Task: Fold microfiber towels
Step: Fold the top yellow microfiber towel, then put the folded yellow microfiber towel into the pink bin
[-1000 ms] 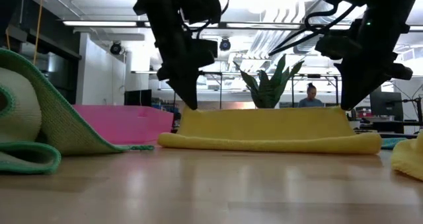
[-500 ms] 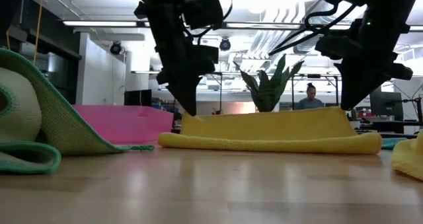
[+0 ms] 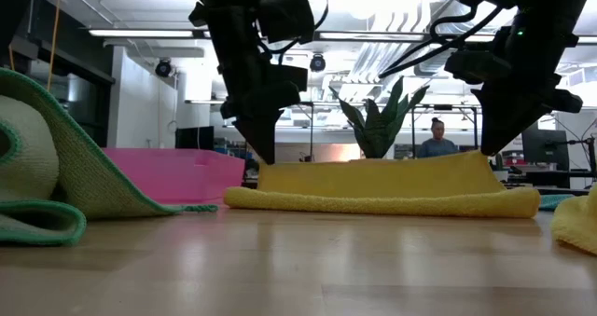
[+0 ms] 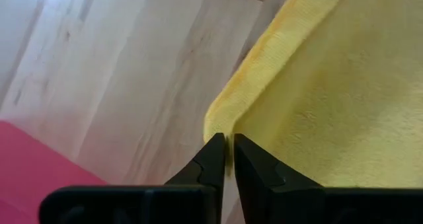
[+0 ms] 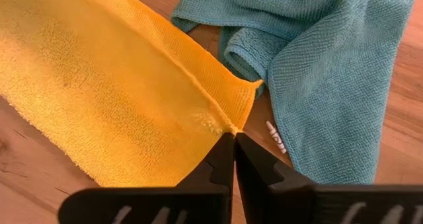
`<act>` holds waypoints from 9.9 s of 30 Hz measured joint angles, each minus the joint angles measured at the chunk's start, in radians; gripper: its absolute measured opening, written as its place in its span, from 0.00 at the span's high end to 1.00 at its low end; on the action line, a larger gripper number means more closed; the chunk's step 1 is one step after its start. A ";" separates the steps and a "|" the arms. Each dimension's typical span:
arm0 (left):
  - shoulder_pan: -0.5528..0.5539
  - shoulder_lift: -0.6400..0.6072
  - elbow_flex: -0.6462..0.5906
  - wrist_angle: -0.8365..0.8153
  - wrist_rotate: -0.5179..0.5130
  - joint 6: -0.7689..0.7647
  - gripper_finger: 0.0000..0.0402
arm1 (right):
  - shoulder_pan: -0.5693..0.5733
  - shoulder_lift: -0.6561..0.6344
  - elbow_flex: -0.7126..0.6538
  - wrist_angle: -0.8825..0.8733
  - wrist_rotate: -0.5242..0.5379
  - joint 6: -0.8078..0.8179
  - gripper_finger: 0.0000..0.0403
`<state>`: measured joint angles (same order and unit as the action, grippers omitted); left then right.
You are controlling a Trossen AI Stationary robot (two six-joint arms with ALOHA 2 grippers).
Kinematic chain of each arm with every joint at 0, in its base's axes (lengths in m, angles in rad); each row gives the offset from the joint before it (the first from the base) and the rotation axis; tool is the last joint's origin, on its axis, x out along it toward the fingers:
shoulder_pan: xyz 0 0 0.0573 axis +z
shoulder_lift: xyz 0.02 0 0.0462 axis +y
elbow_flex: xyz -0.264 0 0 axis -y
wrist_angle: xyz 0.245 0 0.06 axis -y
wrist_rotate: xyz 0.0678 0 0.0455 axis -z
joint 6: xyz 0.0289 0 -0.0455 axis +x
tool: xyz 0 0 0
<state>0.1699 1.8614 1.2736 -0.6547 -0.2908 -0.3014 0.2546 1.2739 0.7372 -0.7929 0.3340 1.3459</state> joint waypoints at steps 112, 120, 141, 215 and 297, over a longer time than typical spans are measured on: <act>-0.025 -0.838 -0.432 0.514 0.249 0.096 1.00 | -0.247 -0.127 0.001 0.047 -0.468 -0.302 0.63; -0.028 -0.845 -0.432 0.454 0.245 0.096 1.00 | -0.123 0.013 0.001 0.038 -0.316 0.099 0.58; -0.029 -0.838 -0.432 0.441 0.260 0.095 1.00 | -0.098 0.256 0.001 0.154 -0.277 0.320 0.58; -0.028 -0.839 -0.432 0.441 0.252 0.069 1.00 | -0.141 0.089 0.000 0.499 -0.208 0.115 1.00; -0.028 -0.839 -0.432 0.443 0.249 0.043 1.00 | -0.247 0.264 0.000 0.292 -0.323 -0.045 0.69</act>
<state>0.1417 1.0225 0.8413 -0.2119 -0.0414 -0.2588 0.0074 1.5377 0.7372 -0.5007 0.0105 1.3011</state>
